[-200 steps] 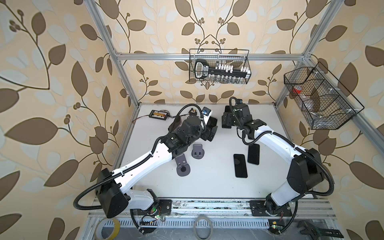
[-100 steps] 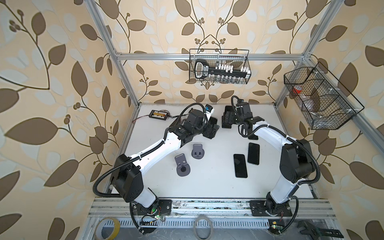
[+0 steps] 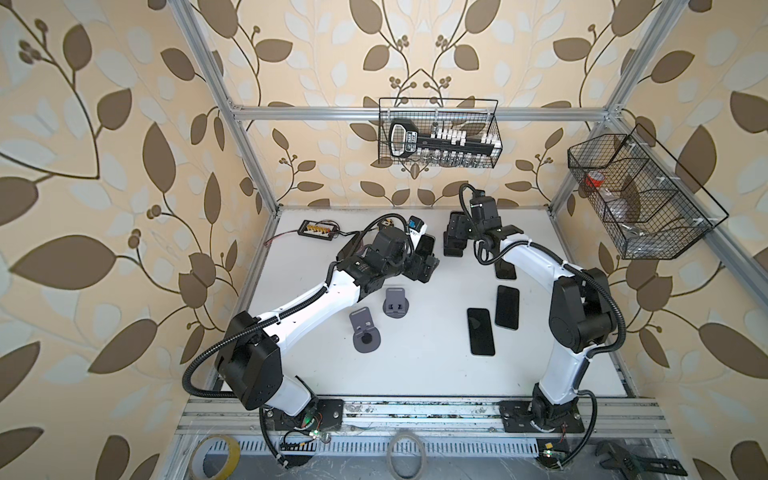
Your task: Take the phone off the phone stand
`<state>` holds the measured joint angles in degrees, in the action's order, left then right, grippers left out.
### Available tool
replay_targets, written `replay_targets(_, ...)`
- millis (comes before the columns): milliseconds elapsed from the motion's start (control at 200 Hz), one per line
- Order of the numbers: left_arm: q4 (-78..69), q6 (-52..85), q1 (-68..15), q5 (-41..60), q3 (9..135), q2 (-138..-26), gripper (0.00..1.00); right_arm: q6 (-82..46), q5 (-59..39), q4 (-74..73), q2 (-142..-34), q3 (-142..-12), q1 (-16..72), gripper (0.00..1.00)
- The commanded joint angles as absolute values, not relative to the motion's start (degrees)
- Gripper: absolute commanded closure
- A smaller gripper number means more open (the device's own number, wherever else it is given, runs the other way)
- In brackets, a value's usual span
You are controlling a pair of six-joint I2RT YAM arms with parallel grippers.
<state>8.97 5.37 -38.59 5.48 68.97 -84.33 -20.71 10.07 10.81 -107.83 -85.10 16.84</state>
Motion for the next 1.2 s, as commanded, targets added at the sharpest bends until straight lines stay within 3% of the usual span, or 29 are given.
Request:
replay_targets(0, 5.69, 6.24, -38.65, 4.31, 68.39, -80.57, 0.01, -20.0, 11.28, 10.02, -109.24, -87.73, 16.79, 0.1)
replay_targets(390, 6.59, 7.91, -38.67, 2.74, 68.55, -80.24, 0.01, -17.36, 16.12, 12.8, -111.78, -91.33, 16.79, 0.09)
replay_targets(1200, 7.09, 8.31, -39.02, 1.96, 68.72, -81.13, 0.01, -15.91, 16.08, 14.57, -116.79, -95.32, 16.13, 0.03)
